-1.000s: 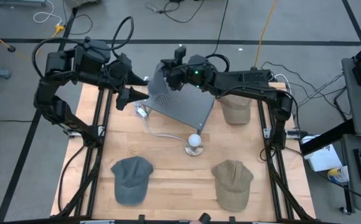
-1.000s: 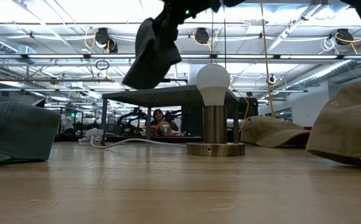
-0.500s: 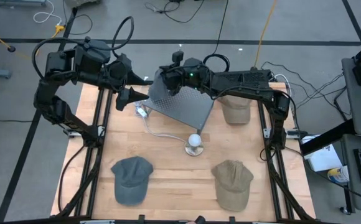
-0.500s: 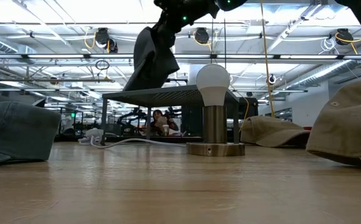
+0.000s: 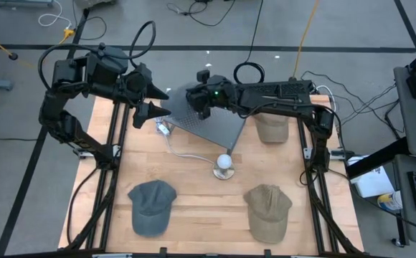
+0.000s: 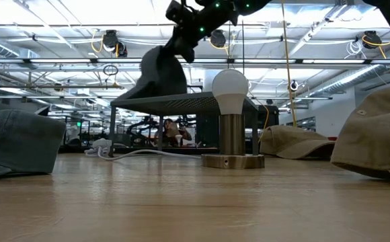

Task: Pick & Place hat
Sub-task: Put the top gray cap on the shelf

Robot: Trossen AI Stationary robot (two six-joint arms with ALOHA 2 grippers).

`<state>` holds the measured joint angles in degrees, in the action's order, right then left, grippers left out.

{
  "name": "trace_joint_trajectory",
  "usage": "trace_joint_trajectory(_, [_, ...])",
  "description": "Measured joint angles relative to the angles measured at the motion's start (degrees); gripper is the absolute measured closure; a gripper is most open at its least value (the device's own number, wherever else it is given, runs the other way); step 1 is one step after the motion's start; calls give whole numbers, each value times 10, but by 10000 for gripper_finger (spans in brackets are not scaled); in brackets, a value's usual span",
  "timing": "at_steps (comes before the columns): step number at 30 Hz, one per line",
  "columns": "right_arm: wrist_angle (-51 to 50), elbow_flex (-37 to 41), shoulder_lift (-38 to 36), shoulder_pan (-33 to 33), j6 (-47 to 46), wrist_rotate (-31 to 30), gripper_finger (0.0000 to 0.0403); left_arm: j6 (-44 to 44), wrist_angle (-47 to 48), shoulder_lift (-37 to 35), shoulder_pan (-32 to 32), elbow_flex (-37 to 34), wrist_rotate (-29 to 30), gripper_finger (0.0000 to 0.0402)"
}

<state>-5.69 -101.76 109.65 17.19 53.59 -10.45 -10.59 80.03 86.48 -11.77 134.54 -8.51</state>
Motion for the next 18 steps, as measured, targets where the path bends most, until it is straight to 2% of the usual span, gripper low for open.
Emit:
trace_joint_trajectory(10, [-44,5,-7,-3,-7,-60,383,2,0,0,0,0,0,102])
trace_joint_trajectory(18, [-101,5,-8,-7,-23,-62,383,2,2,0,0,0,-1,102])
